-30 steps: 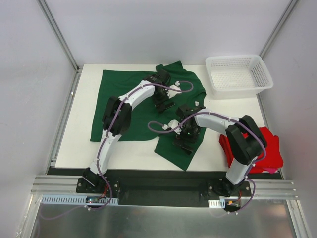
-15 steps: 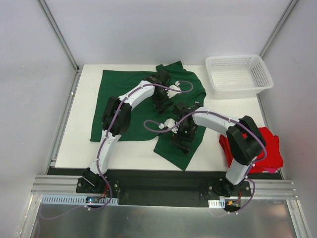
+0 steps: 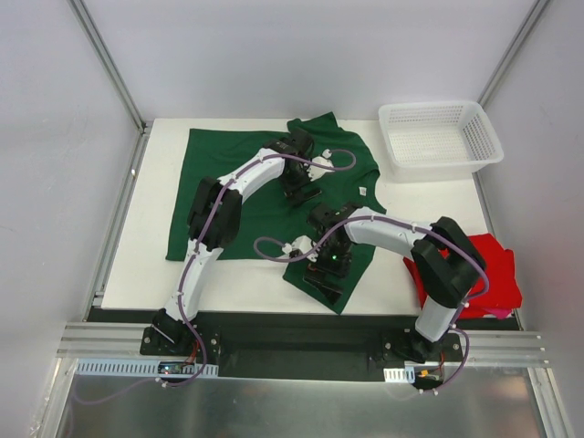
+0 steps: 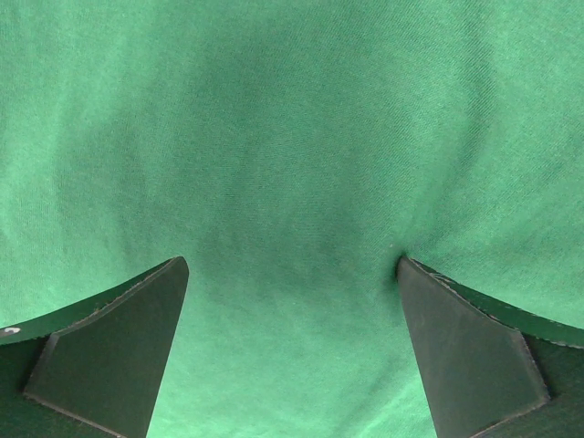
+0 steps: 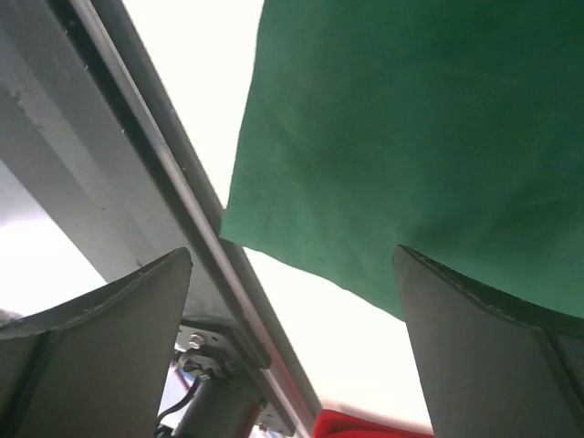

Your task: Fold and stack the t-shirts

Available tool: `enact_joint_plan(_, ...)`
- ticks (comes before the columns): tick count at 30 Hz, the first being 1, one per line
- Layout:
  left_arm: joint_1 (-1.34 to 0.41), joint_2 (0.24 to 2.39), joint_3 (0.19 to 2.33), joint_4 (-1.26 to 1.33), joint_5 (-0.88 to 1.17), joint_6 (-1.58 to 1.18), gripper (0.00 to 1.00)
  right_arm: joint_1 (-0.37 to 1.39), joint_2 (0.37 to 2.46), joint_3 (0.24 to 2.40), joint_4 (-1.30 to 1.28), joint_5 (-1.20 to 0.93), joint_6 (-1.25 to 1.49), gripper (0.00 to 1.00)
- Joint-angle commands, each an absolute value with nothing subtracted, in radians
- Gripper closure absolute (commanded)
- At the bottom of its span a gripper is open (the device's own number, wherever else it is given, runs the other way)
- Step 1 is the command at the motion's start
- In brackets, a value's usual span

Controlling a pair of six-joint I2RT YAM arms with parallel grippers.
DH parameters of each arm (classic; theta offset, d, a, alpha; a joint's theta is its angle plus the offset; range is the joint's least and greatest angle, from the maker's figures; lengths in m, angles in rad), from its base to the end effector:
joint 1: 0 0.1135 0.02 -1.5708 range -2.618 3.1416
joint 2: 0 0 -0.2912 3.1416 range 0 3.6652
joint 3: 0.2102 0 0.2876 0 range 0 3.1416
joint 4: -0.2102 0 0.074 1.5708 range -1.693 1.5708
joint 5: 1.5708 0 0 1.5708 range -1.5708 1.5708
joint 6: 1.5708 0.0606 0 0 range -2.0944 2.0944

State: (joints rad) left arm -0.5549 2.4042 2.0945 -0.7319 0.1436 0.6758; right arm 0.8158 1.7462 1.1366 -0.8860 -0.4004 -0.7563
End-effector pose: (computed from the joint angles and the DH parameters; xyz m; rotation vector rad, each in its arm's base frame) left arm 0.4964 -0.3179 0.1651 1.5432 2.0951 -0.1442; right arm 0.2196 0.2678 0.1590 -2.1514 2.1161 0.6154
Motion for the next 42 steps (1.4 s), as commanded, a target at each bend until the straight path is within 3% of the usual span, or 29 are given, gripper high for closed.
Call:
enact_joint_plan(1,-0.542,2.382,2.069,-0.752,0.081,0.732,0.01,0.830,1.761,1.120,-0.891,-0.446,-0.739,0.04)
enact_joint_plan(14,-0.541,2.358,2.052,-0.752,0.084,0.724,0.01,0.839,1.847,1.103,-0.968,-0.426,-0.773,0.04)
enact_joint_plan(37,-0.552,2.269,1.965,-0.750,0.147,0.673,0.01,0.815,1.752,1.046,-1.157,-0.288,-0.865,0.04)
enact_joint_plan(42,-0.554,2.252,1.963,-0.752,0.147,0.669,0.01,0.808,1.752,1.123,-1.190,-0.308,-0.854,0.04)
